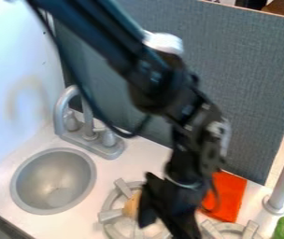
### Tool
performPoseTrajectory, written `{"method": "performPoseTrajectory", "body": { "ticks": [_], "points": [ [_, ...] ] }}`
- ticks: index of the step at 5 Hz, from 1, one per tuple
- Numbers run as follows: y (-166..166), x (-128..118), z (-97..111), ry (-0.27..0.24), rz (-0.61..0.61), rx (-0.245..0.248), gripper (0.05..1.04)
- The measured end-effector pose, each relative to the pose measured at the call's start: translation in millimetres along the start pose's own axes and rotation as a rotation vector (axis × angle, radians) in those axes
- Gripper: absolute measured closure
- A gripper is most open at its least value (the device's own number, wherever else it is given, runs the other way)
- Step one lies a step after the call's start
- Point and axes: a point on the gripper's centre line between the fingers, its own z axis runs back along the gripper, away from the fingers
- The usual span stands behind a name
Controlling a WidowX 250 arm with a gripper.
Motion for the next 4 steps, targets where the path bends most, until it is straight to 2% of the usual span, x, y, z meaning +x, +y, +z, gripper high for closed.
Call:
{"method": "performPoseTrajectory", "body": {
  "ticks": [1,2,3,4],
  "points": [
    [23.6,-24.8,-4.6,-0.029,0.074,0.007,0.078],
    [65.3,-43.0,-11.6,-0.079,0.183,0.074,0.078],
    [101.2,-54.4,-18.2,-0.149,0.286,0.091,0.078],
    [125.9,-49.2,-18.3,-0.295,0.309,0.059,0.078]
  ]
}}
